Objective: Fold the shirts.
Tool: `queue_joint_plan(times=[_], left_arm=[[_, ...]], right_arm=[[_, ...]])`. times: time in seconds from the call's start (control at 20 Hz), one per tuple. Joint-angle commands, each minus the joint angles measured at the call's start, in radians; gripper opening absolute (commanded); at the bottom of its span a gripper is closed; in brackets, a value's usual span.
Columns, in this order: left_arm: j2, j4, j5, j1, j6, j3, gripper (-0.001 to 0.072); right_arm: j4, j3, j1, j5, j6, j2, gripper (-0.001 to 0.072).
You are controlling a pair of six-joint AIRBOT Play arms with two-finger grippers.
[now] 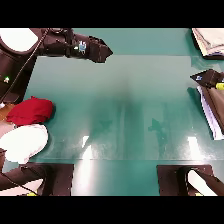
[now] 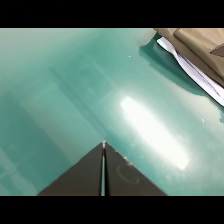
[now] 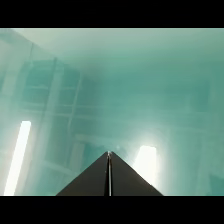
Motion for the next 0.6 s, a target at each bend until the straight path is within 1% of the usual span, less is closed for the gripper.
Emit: queue_joint_plan(times=[0.0,0.05,0.1,0.15,0.25,0.35,0.45,0.55], left_arm=[[0.003,-0.009,0.083,0.006,0.000,0.002,0.0028],[0.013,0.004,0.066,0.032,-0.018,0.005,0.0028],[0.032,0.023,0.025,0.074,-0.055,0.005,0.0028],[0.061,0.063,-0.040,0.134,-0.079,0.004,0.0029],[0.127,0.186,-0.187,0.270,-0.091,-0.001,0.0028],[0.193,0.344,-0.317,0.411,-0.109,-0.017,0.0028],[0.258,0.479,-0.376,0.561,-0.113,-0.062,0.0028],[0.296,0.505,-0.384,0.710,-0.142,-0.143,0.0034]], right_arm=[[-0.001,0.000,0.000,0.015,0.000,0.000,0.0017],[-0.001,0.000,0.000,0.016,0.000,0.000,0.0017],[-0.001,0.000,0.000,0.017,0.000,0.001,0.0017],[-0.001,0.000,0.000,0.019,0.000,0.000,0.0017],[-0.001,0.000,0.000,0.026,0.000,0.001,0.0017],[-0.001,0.000,0.000,0.024,0.000,0.001,0.0017],[-0.001,0.000,0.000,0.024,0.000,0.000,0.0017],[-0.001,0.000,0.000,0.019,0.000,0.000,0.0017]])
